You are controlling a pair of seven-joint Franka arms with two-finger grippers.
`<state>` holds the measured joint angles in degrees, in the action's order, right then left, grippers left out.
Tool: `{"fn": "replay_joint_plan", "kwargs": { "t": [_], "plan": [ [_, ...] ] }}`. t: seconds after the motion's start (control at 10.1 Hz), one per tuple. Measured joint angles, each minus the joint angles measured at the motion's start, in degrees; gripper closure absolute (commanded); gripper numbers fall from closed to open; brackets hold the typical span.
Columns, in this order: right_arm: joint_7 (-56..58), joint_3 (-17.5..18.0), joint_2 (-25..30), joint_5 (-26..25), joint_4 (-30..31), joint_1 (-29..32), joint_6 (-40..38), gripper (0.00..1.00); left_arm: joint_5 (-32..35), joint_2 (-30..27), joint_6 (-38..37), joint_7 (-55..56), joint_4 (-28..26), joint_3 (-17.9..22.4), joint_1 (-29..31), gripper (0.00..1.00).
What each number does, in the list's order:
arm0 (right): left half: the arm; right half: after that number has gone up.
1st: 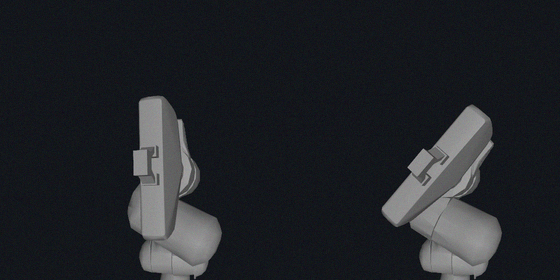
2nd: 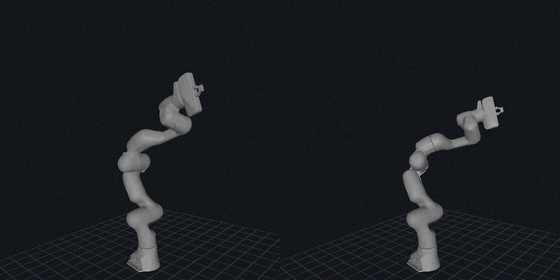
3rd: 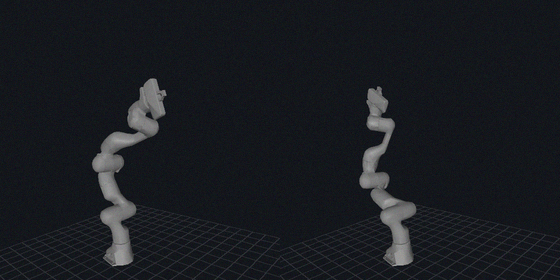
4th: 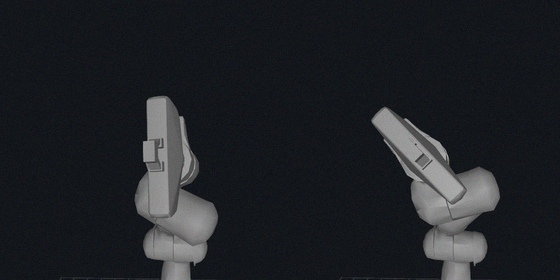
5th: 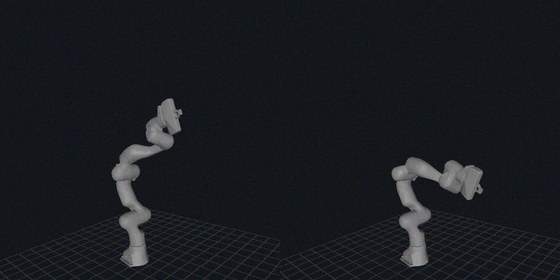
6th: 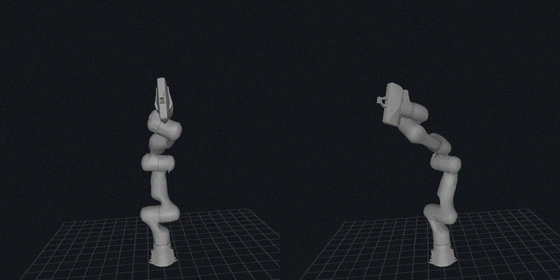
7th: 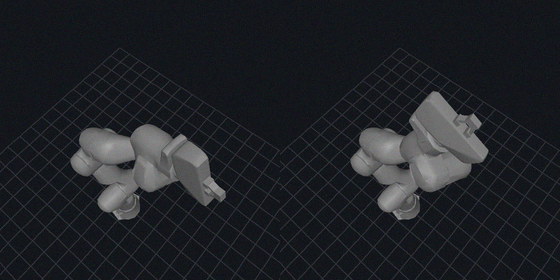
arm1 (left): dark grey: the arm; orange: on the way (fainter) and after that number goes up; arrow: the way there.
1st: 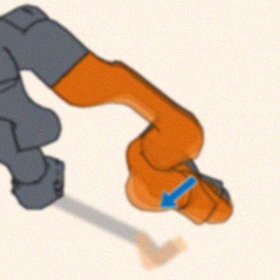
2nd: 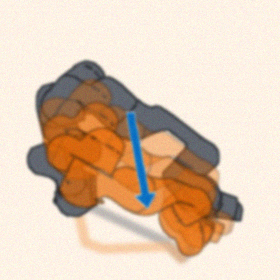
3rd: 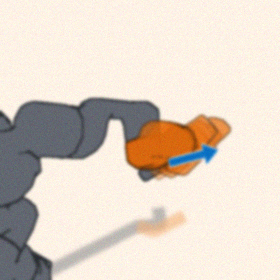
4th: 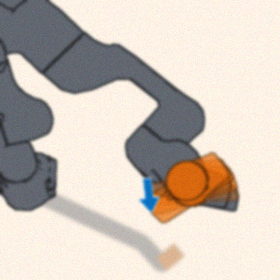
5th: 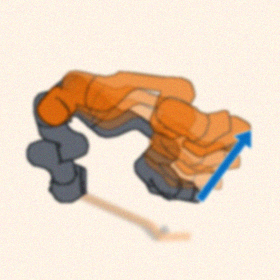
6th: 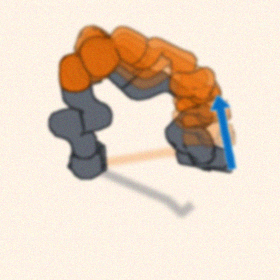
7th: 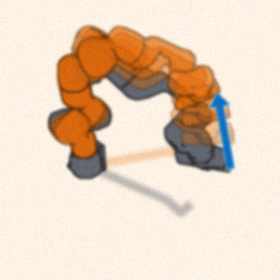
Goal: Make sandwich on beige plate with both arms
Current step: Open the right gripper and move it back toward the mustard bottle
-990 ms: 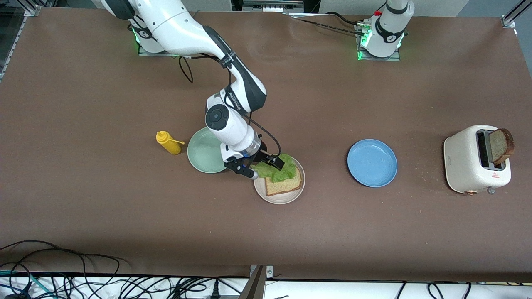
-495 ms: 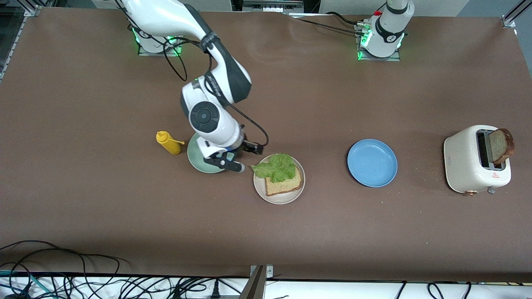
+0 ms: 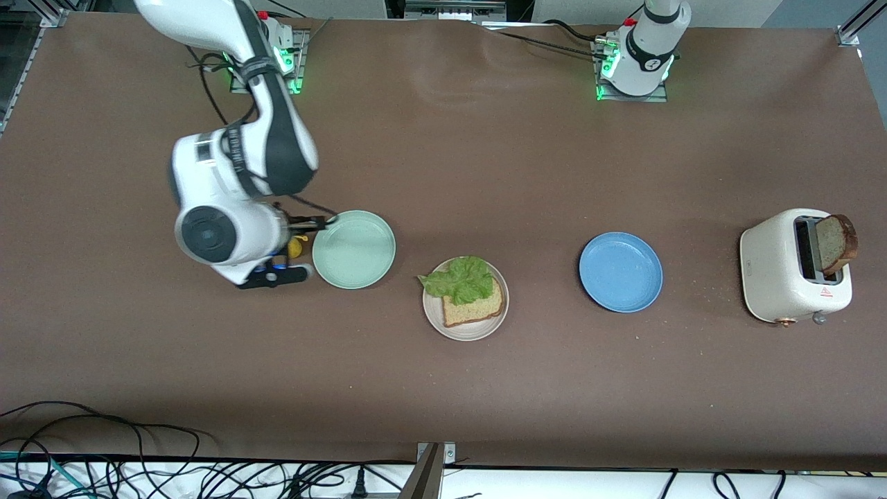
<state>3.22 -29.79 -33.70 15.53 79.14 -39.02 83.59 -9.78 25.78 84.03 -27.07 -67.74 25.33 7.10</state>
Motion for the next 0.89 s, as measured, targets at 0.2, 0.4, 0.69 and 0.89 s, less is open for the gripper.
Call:
{"fn": "replay_joint_plan", "kwargs": {
  "t": [0.2, 0.4, 0.69, 0.89],
  "plan": [
    [13.87, -5.59, 1.27, 0.2, 4.49, 0.36, -0.53, 0.0, 0.0, 0.0, -0.03, 0.0, 0.0, -0.02, -0.04, 0.0],
    [31.59, -9.17, 1.66, 6.01, 10.23, 3.29, 0.7, 0.0, 0.0, 0.0, -0.07, 0.0, -0.01, -0.02, -0.06, 0.0],
    [55.82, -9.42, 0.85, 14.37, 15.6, 11.33, 2.53, 0.0, 0.0, 0.0, -0.13, 0.0, -0.02, -0.02, -0.09, 0.0],
    [72.97, -9.36, -0.42, 20.93, 15.97, 13.77, 2.66, 0.0, 0.0, 0.01, -0.16, 0.0, -0.02, -0.02, -0.11, 0.0]
  ]
}}
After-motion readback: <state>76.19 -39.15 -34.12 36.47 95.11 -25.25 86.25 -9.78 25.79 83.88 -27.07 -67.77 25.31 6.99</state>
